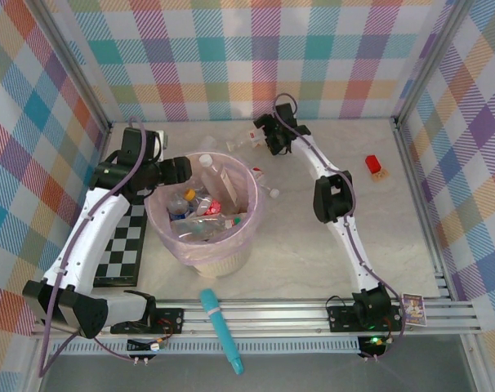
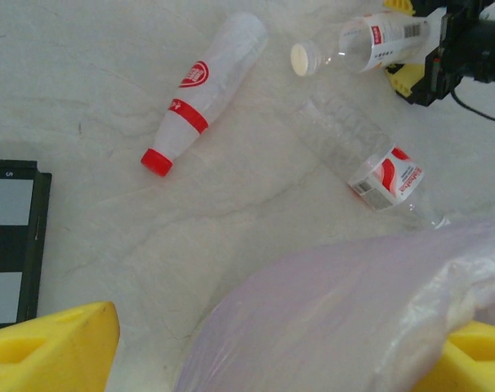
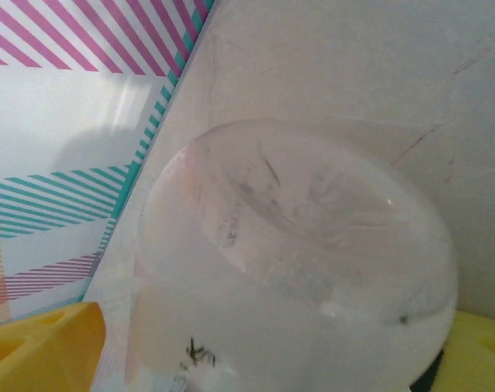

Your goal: Put the plastic bottles in the bin

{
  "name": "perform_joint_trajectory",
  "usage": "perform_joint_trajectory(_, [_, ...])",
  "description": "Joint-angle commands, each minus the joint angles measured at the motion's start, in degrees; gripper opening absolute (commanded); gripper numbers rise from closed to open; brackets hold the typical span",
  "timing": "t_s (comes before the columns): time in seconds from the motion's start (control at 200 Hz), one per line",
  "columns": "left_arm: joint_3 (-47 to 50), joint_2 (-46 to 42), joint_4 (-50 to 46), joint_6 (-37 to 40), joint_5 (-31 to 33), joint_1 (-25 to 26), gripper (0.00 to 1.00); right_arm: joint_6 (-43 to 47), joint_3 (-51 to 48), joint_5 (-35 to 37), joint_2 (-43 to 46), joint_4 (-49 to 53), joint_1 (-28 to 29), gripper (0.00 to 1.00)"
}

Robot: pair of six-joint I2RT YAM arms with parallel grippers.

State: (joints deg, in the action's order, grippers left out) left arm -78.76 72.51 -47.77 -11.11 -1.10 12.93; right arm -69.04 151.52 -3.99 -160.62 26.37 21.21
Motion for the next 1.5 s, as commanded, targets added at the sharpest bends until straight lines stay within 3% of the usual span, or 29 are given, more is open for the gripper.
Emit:
perform_joint_trajectory(0.0, [1.4,-0.8,1.4,-0.5,-1.7,-1.3,0.80,-2.3,0.8,2.6,-2.5,0.4,0.1,0.85])
perform_joint_trajectory(0.205, [1.5,-0.6,2.2,-0.6,-2.1,-1.6,0.80,-0.8,-8.9,4.1,4.5,-0.8,-0.4,0.75])
perform_joint_trajectory(0.58, [0.0,-0.3,1.8,-0.9,-3.8,-1.9,0.80,3.5,-43.4,5.5,28.0,-14.9,-3.7,0.67])
perform_joint_trajectory(0.87, [-1.4,0.3,1.8,-0.8,-4.9,-2.1,0.80,7.3,-62.8,4.3,43.3,-20.3,-7.7,0.60])
perform_joint_trajectory(1.2, [-2.4,1.1,1.4,0.3,-9.2,-2.2,0.80,18.8,-69.3,-0.7,58.8,-12.3,-13.9,0.56])
perform_joint_trajectory(1.495, [1.9,0.0,7.0,-3.4,-9.9,-2.1,0.70,32.6,-68.3,-5.4,70.6,-0.7,-16.0,0.53])
